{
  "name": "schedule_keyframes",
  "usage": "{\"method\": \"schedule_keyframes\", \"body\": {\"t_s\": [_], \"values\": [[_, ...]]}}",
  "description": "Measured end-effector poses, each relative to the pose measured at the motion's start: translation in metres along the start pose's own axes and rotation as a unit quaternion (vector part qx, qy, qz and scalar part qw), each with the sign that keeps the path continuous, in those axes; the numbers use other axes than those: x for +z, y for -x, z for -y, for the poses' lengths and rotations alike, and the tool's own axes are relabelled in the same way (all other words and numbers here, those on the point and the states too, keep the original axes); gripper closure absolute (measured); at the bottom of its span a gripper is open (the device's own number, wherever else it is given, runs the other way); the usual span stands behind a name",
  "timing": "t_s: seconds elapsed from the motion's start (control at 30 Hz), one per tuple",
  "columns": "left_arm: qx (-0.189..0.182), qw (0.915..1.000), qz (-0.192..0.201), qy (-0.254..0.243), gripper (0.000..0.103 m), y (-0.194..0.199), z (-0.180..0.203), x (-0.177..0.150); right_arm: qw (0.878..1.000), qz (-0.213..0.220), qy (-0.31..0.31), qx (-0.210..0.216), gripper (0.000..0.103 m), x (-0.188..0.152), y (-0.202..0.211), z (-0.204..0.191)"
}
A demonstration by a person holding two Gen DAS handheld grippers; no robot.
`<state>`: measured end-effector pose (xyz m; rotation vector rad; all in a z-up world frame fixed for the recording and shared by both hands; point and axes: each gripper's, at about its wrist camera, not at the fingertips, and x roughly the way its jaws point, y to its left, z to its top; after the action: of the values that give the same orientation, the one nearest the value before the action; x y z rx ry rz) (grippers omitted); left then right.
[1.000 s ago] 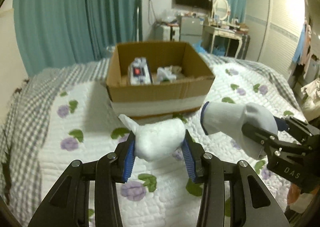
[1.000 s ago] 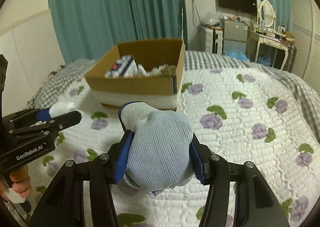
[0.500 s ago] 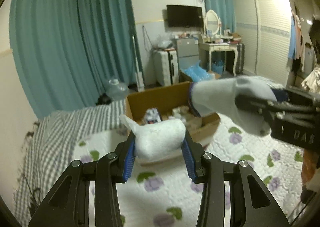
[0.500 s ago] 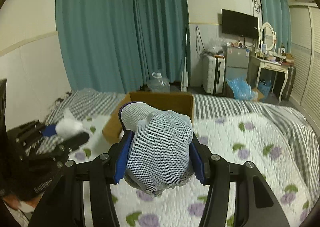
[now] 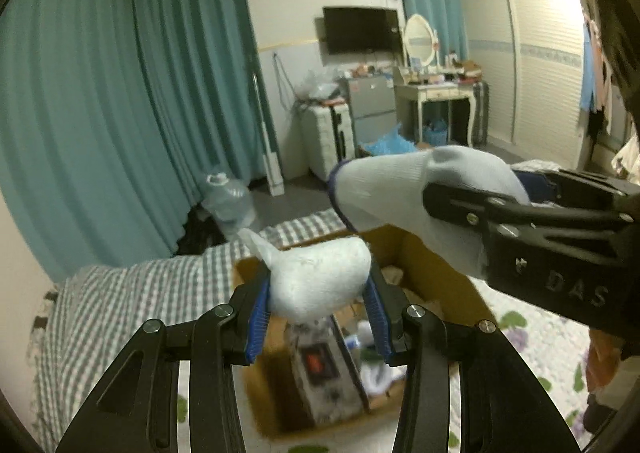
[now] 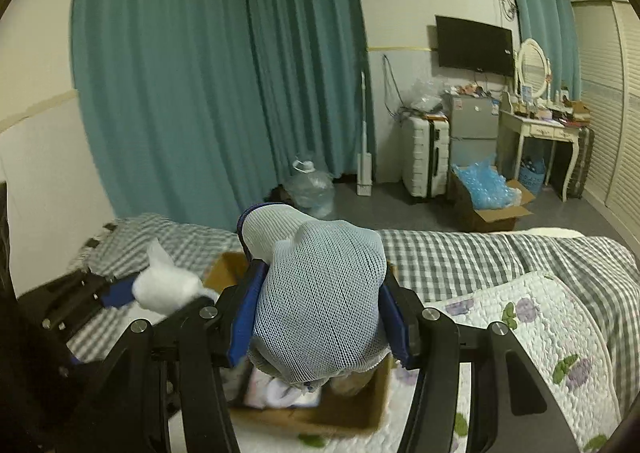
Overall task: Organize soft objects
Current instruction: 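Carry both items over the box and release them inside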
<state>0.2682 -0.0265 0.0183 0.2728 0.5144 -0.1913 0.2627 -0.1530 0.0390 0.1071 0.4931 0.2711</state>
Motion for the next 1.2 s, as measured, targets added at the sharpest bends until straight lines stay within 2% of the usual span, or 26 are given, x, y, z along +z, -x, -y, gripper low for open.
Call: {"method": "schedule_keyframes", "body": {"t_s": [0.27, 0.43, 0.5, 0.53, 0.57, 0.6, 0.63, 0.7, 0.8, 0.9, 1.03, 1.17, 1.2], "values": [[0.02, 0.9979, -0.059, -0.02, 0.061, -0.081, 0.001, -0.002, 0.998, -0.05, -0.019, -0.014, 0.049, -0.021, -0.074, 0.037], [0.004, 0.9966, -0.081, -0.009, 0.058, -0.095, -0.001, -0.008, 0.998, -0.056, -0.04, 0.007, 0.047, -0.036, -0.094, 0.047], [0.012, 0.9963, -0.084, -0.012, 0.056, -0.095, 0.002, -0.009, 0.998, -0.051, -0.04, 0.01, 0.046, -0.036, -0.096, 0.047], [0.025, 0.9957, -0.088, -0.015, 0.053, -0.095, 0.005, -0.009, 0.998, -0.049, -0.042, 0.013, 0.041, -0.036, -0.097, 0.048], [0.042, 0.9947, -0.092, -0.014, 0.043, -0.096, 0.006, -0.009, 0.998, -0.047, -0.046, 0.015, 0.036, -0.035, -0.097, 0.048], [0.05, 0.9944, -0.092, -0.012, 0.04, -0.097, 0.005, -0.009, 0.998, -0.042, -0.049, 0.023, 0.02, -0.034, -0.096, 0.048], [0.055, 0.9941, -0.093, -0.008, 0.04, -0.093, 0.006, -0.009, 0.998, -0.034, -0.052, 0.03, 0.012, -0.032, -0.094, 0.047], [0.064, 0.9932, -0.097, -0.003, 0.04, -0.087, 0.005, -0.009, 0.998, -0.016, -0.058, 0.015, 0.012, -0.027, -0.083, 0.046], [0.067, 0.9937, -0.09, 0.006, 0.04, -0.066, 0.003, -0.003, 0.998, -0.012, -0.063, 0.006, 0.012, -0.016, -0.066, 0.045], [0.079, 0.9948, -0.065, 0.005, 0.04, -0.029, 0.002, 0.012, 0.998, -0.002, -0.063, 0.001, 0.012, -0.002, -0.035, 0.043], [0.085, 0.9963, -0.007, 0.013, 0.04, 0.046, -0.001, 0.041, 0.998, 0.027, -0.057, -0.012, 0.012, 0.022, 0.024, 0.036], [0.096, 0.9936, 0.058, 0.013, 0.04, 0.122, 0.0, 0.064, 0.996, 0.072, -0.036, -0.023, 0.01, 0.049, 0.099, 0.021], [0.101, 0.9918, 0.078, 0.013, 0.035, 0.146, 0.002, 0.069, 0.996, 0.081, -0.032, -0.023, 0.008, 0.054, 0.113, 0.018]]}}
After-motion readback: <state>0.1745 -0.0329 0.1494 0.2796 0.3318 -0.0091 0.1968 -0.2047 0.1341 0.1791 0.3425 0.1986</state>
